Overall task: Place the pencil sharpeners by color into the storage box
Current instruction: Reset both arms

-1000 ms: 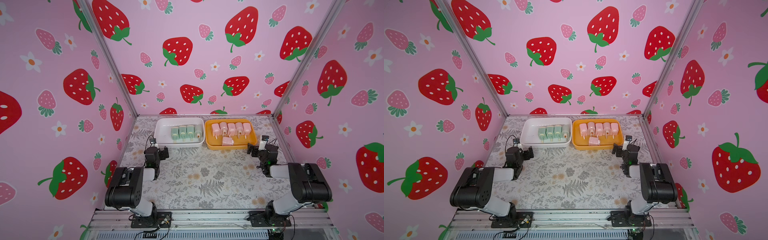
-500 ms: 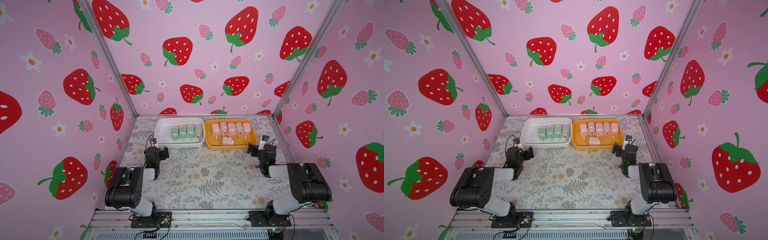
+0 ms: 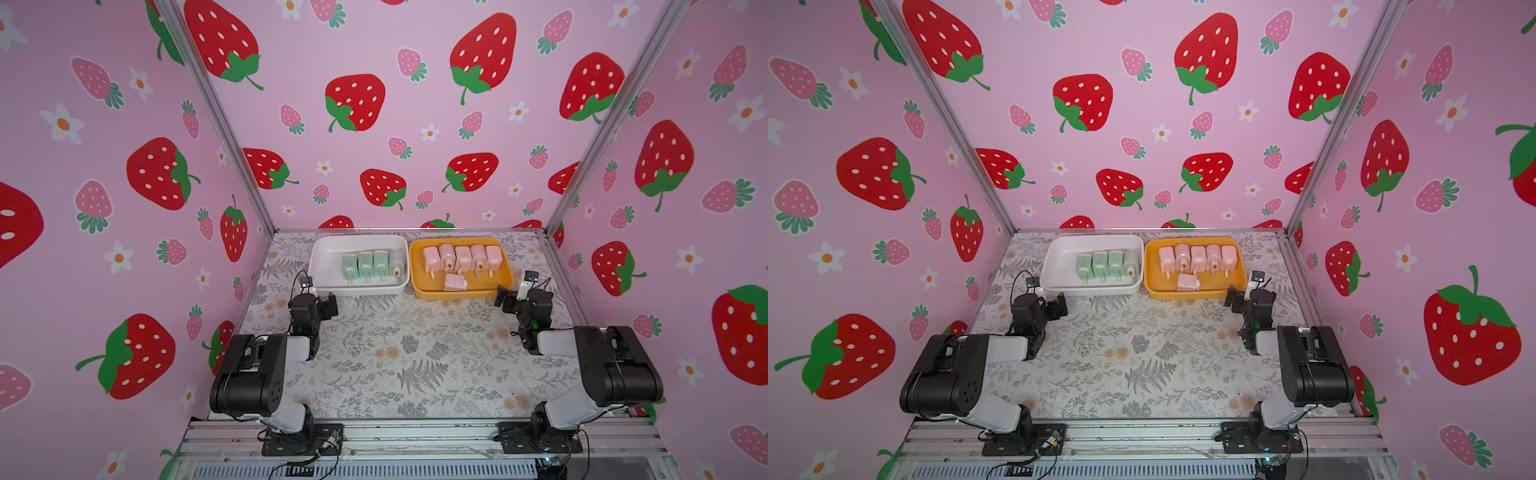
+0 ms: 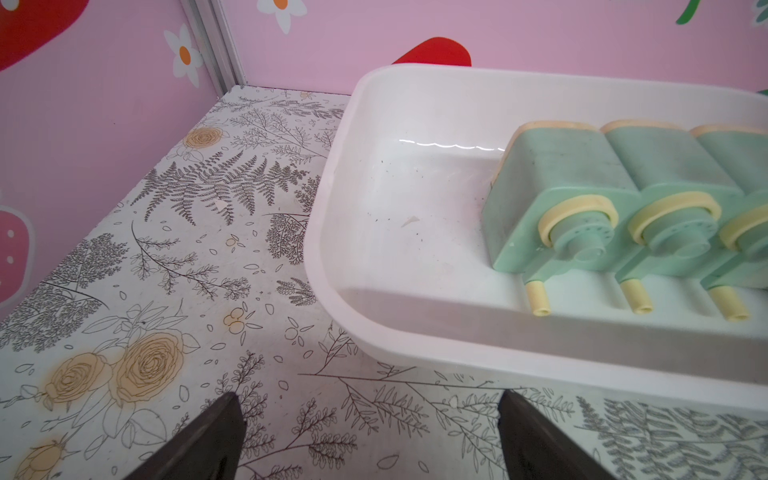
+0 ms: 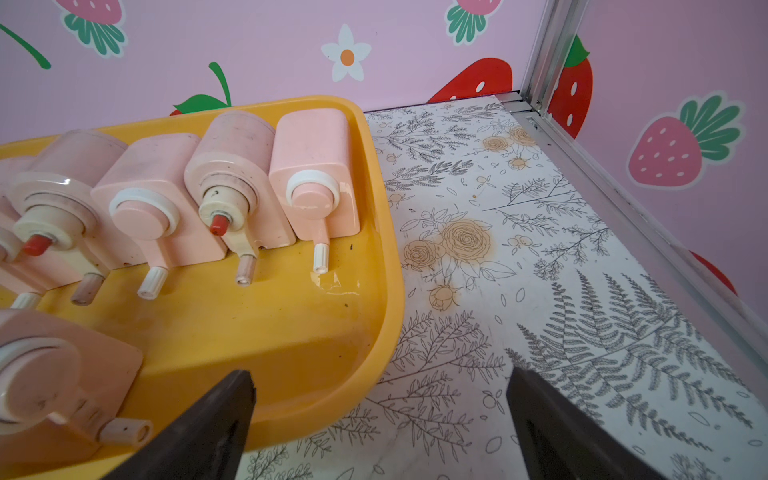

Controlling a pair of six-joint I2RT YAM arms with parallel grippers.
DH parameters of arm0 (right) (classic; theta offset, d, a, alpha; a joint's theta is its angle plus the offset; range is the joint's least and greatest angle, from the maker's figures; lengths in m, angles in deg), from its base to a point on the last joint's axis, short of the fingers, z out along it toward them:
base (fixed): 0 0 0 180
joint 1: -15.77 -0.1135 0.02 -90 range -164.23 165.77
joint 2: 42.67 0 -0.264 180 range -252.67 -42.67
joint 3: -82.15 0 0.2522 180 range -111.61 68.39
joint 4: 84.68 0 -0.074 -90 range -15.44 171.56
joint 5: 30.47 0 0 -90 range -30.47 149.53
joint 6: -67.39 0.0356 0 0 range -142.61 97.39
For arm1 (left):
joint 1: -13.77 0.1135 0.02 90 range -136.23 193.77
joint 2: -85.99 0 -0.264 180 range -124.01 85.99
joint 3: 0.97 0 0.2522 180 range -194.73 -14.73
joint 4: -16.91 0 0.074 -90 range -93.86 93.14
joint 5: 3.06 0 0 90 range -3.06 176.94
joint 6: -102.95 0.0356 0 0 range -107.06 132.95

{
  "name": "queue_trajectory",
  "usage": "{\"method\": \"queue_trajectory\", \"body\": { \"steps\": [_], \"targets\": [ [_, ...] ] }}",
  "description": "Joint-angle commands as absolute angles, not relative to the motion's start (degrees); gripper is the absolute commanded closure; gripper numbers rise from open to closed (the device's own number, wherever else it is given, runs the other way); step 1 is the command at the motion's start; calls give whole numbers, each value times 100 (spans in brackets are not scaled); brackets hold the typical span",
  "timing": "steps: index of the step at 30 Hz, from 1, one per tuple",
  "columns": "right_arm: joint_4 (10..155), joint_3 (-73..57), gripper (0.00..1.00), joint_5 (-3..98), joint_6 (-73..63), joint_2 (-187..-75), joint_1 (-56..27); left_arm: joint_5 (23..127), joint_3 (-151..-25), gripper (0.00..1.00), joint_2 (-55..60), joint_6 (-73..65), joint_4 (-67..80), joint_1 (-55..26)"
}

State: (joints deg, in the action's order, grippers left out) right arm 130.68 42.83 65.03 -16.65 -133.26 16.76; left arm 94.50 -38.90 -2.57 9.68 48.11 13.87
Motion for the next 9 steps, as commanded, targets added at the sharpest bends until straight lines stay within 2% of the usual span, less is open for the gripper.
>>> {"method": "queue_trajectory", "body": {
  "steps": [1,3,9],
  "targets": [
    [12987,4325,0,6471,-1723,-13346,1672,9509,-4022,1,-252,961,4788,1361],
    [12829,4242,0,6193,-1830,-13356,1677,9509,-4022,0,-255,961,4788,1360],
    [12903,4290,0,6194,-1830,-13342,1680,9511,-4022,0,-256,961,4795,1361]
  ]
}}
